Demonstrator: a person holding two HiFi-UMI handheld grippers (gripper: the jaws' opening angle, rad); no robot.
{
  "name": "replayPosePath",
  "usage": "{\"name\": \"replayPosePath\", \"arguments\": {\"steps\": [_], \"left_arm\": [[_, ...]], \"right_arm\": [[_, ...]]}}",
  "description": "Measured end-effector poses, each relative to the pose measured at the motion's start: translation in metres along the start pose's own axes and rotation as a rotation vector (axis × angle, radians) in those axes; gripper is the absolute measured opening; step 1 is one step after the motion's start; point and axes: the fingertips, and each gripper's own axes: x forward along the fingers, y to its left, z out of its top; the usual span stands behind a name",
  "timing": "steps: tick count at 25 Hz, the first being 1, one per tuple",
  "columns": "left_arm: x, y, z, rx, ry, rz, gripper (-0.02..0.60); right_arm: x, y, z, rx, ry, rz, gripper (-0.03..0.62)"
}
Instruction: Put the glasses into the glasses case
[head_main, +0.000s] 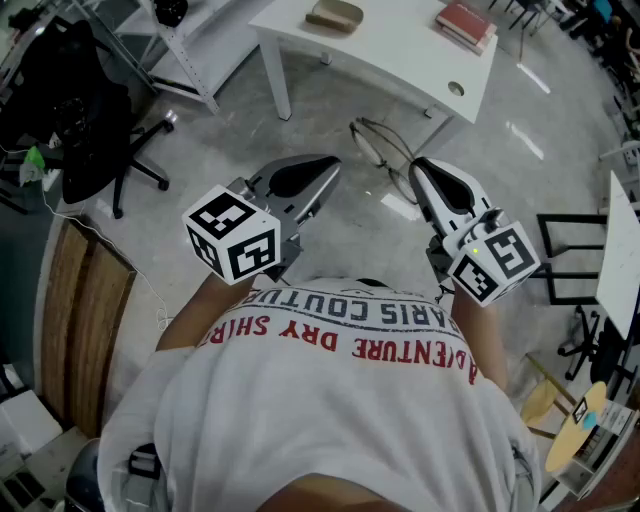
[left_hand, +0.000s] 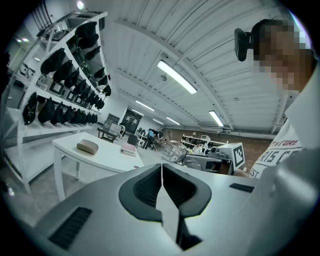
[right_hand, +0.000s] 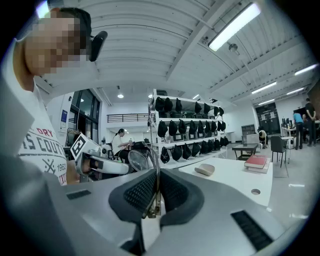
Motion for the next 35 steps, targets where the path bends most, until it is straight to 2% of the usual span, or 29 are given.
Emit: {"name": "replayPosePath", "arguments": {"steps": [6,17,26,35], "left_arm": [[-0.016,0.010,0.002,-0.002,0.009,0.008,0.028],[0.000,0.038,0.010,0.014,0.006,0.023,0.028],[0.038,0.088,0.023,0.000,0.025,0.048,0.028],[0.103,0.170,0.043,-0.065,0.045,0.104,0.028]], "right_arm": [[0.008,0.009,0.002,0.030,-0.009,-0.010,0.037],[0.040,-0.014,0.008,0.020,-0.031,0.022,0.036],[0.085,-0.066,0.012,0.045,-0.035,0.040,0.037],[0.154,-0.152,0.013,0.065,0.024,0.077,0.037]]}}
